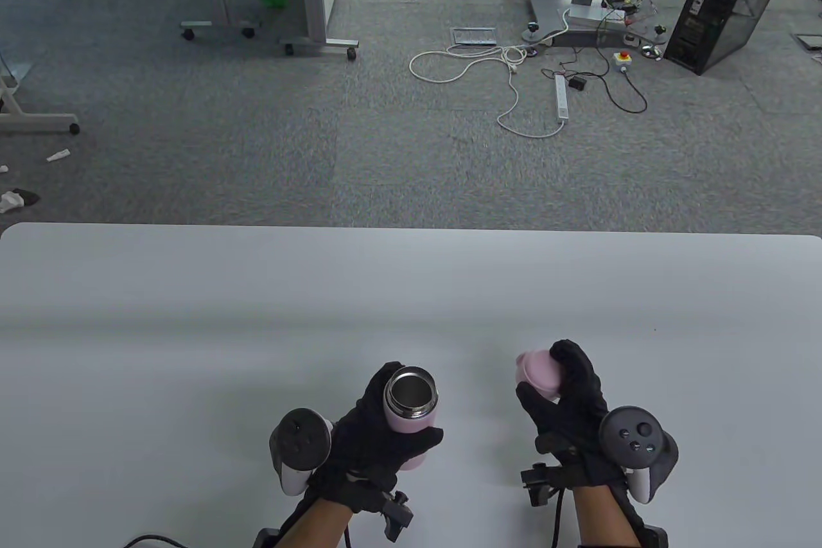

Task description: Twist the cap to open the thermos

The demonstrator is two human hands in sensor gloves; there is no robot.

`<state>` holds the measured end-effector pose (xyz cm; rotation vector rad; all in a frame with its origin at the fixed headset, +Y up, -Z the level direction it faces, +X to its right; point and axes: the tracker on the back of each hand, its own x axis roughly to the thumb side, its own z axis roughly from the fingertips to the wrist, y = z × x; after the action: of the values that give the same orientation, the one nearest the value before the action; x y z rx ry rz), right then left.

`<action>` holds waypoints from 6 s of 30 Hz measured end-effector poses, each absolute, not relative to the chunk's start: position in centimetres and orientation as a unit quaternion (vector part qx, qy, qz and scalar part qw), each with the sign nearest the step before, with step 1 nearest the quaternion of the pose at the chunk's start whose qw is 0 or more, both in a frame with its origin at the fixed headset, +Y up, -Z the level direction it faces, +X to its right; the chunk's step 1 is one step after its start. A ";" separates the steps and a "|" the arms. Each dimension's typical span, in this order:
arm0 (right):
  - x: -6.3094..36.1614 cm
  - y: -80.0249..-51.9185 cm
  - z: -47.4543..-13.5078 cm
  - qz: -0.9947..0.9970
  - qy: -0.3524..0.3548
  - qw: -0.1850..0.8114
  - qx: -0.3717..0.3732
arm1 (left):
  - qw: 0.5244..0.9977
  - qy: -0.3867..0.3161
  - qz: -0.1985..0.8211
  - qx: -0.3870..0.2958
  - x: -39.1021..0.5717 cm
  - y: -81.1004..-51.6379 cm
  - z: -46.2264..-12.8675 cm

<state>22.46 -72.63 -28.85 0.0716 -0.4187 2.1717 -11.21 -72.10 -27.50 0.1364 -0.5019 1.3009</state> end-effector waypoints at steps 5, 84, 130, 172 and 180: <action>21.9 -73.8 -29.3 0.895 -0.138 0.424 0.021 | 0.766 -0.231 0.597 0.061 -11.2 -72.2 -27.5; 22.9 -72.1 -27.2 0.901 -0.083 0.426 -0.021 | 0.745 -0.104 0.657 0.049 -14.8 -71.4 -37.6; 23.0 -72.3 -27.1 0.898 -0.075 0.433 -0.024 | 0.808 -0.039 0.588 -0.019 -14.9 -78.3 -38.8; 19.5 -70.7 -26.2 0.942 -0.144 0.300 0.050 | 0.925 -0.099 0.366 0.032 -20.9 -72.7 -28.1; 19.6 -71.3 -26.4 0.951 -0.138 0.274 0.045 | 0.932 -0.112 0.344 -0.001 -19.7 -74.1 -28.2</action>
<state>19.61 -71.28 -26.45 0.1211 -0.3714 2.5563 -19.75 -74.08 -28.24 -0.0013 -0.2289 0.7048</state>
